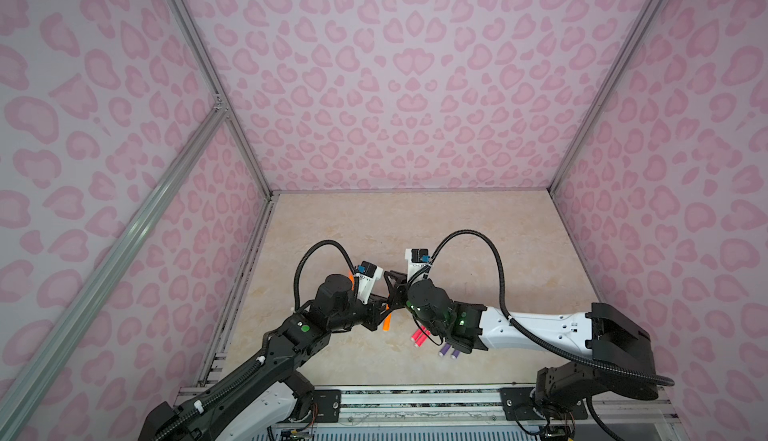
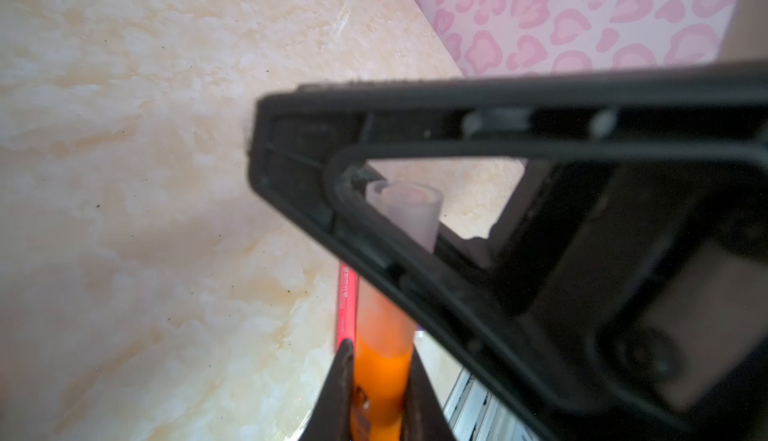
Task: Insert the pens into the pen caps
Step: 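Set the capped highlighter down with the left gripper while the right draws back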
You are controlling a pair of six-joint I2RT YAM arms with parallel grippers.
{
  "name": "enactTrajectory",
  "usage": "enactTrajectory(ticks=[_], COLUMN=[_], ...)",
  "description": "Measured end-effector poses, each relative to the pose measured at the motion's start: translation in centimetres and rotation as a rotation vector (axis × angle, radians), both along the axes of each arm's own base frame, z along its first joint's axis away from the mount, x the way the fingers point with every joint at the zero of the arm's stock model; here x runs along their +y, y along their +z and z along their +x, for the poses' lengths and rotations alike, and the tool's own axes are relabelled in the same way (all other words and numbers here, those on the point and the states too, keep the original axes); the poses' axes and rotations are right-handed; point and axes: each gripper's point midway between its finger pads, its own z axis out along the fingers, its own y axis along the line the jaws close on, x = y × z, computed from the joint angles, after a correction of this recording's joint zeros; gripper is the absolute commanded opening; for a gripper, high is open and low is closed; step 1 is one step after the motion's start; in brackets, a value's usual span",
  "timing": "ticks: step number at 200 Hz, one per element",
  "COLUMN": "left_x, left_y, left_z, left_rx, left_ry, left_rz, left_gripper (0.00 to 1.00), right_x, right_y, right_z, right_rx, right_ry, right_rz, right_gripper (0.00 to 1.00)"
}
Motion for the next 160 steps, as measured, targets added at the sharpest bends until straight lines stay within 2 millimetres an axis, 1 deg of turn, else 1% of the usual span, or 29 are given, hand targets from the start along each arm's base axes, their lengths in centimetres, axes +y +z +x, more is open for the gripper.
enactTrajectory(ticks=[24, 38, 52, 56, 61, 68, 75, 82, 95, 111, 142, 160], left_x=[-0.1, -0.7, -1.3, -0.8, 0.6, 2.4, 3.5, 3.9, 4.8, 6.0, 6.9, 7.4], left_y=[0.0, 0.2, 0.2, -0.1, -0.7, -1.7, -2.6, -3.4, -4.4, -5.6, -8.0, -9.3], left_z=[0.2, 0.5, 0.9, 2.0, 4.1, 6.2, 7.2, 7.5, 8.6, 9.9, 11.0, 11.1], left_rx=[0.000, 0.013, 0.036, 0.041, 0.035, 0.041, 0.049, 0.068, 0.093, 0.114, 0.186, 0.220], left_ry=[-0.001, -0.015, -0.029, 0.040, 0.168, 0.314, 0.390, 0.425, 0.502, 0.595, 0.673, 0.694], left_rz=[0.010, 0.009, 0.007, 0.029, 0.072, 0.122, 0.170, 0.206, 0.261, 0.337, 0.458, 0.516], left_gripper=[0.04, 0.04, 0.03, 0.04, 0.04, 0.04, 0.03, 0.03, 0.03, 0.03, 0.03, 0.03], right_x=[-0.3, -1.0, -1.9, -2.2, -2.5, -3.0, -3.6, -4.6, -6.5, -8.1, -11.5, -13.0], right_y=[0.3, 0.6, 0.8, 0.6, 0.2, -0.2, -0.4, -0.6, -0.7, -0.5, -0.4, -0.4], right_z=[0.1, 0.4, 0.8, 0.7, 0.4, 0.3, 0.5, 1.1, 1.9, 2.3, 3.4, 4.0], right_rx=[-0.004, -0.010, -0.012, -0.005, 0.008, 0.014, 0.020, 0.027, 0.029, 0.029, 0.022, 0.020], right_ry=[-0.012, -0.030, -0.048, -0.045, -0.033, -0.027, -0.032, -0.055, -0.101, -0.132, -0.212, -0.251], right_rz=[-0.002, 0.000, -0.004, -0.017, -0.037, -0.058, -0.065, -0.074, -0.085, -0.086, -0.086, -0.082], right_gripper=[0.00, 0.15, 0.33, 0.37, 0.41, 0.46, 0.49, 0.52, 0.55, 0.56, 0.58, 0.59])
